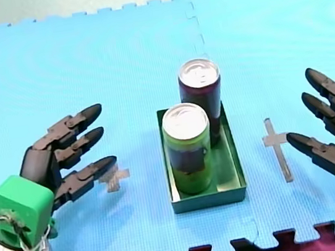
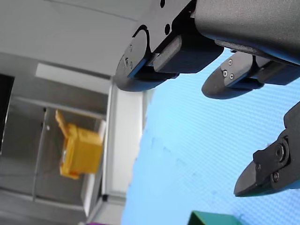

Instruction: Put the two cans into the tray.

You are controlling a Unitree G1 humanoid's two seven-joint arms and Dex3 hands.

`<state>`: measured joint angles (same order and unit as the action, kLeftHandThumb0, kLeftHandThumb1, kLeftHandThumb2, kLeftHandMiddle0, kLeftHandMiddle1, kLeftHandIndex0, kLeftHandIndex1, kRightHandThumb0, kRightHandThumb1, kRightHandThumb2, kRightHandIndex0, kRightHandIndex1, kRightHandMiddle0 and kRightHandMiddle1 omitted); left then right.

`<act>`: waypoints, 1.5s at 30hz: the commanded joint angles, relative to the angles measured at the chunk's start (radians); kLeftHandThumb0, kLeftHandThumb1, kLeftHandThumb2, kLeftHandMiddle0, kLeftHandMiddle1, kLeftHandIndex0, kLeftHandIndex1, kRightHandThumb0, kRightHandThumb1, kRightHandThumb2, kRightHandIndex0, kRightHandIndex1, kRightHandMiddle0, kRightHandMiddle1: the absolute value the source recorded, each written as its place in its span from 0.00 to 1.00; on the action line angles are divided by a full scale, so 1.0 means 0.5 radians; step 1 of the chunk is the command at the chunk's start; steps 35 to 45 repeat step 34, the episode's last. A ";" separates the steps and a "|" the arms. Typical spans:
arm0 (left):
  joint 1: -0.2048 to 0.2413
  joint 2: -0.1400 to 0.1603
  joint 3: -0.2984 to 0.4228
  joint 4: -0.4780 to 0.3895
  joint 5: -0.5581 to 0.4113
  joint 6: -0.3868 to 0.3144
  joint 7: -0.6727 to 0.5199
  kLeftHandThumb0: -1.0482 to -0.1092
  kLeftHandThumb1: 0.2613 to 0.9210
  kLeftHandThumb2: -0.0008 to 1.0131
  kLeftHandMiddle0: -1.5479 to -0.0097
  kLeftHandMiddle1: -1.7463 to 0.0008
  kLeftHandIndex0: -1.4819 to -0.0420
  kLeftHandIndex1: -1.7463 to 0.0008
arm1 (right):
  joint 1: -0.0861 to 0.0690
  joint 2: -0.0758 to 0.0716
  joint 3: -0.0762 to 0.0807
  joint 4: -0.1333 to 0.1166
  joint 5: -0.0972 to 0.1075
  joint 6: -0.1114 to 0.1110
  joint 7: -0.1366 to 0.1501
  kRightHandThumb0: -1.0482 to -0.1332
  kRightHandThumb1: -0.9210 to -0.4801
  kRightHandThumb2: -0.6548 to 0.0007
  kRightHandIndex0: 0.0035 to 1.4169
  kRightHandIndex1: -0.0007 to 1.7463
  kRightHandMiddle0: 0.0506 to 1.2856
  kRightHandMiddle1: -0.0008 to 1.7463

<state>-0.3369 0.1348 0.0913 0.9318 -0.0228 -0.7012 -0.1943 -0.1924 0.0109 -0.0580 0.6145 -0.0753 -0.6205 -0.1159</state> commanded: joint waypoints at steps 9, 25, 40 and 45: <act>-0.026 0.049 -0.013 0.022 0.015 0.050 -0.057 0.00 0.71 0.00 0.56 0.99 0.56 1.00 | -0.048 -0.021 -0.006 0.135 0.013 -0.073 0.006 0.51 0.44 1.00 0.46 0.00 0.46 0.00; -0.065 0.039 0.006 0.094 -0.018 0.033 -0.103 0.00 0.73 0.01 0.58 1.00 0.58 1.00 | -0.098 -0.042 -0.030 0.235 0.061 -0.114 0.054 0.52 0.43 1.00 0.46 0.00 0.46 0.00; -0.075 0.054 0.029 0.137 -0.039 0.000 -0.133 0.00 0.75 0.01 0.59 1.00 0.60 1.00 | -0.108 -0.073 -0.054 0.277 0.082 -0.146 0.092 0.52 0.43 1.00 0.45 0.00 0.46 0.00; -0.075 0.054 0.029 0.137 -0.039 0.000 -0.133 0.00 0.75 0.01 0.59 1.00 0.60 1.00 | -0.108 -0.073 -0.054 0.277 0.082 -0.146 0.092 0.52 0.43 1.00 0.45 0.00 0.46 0.00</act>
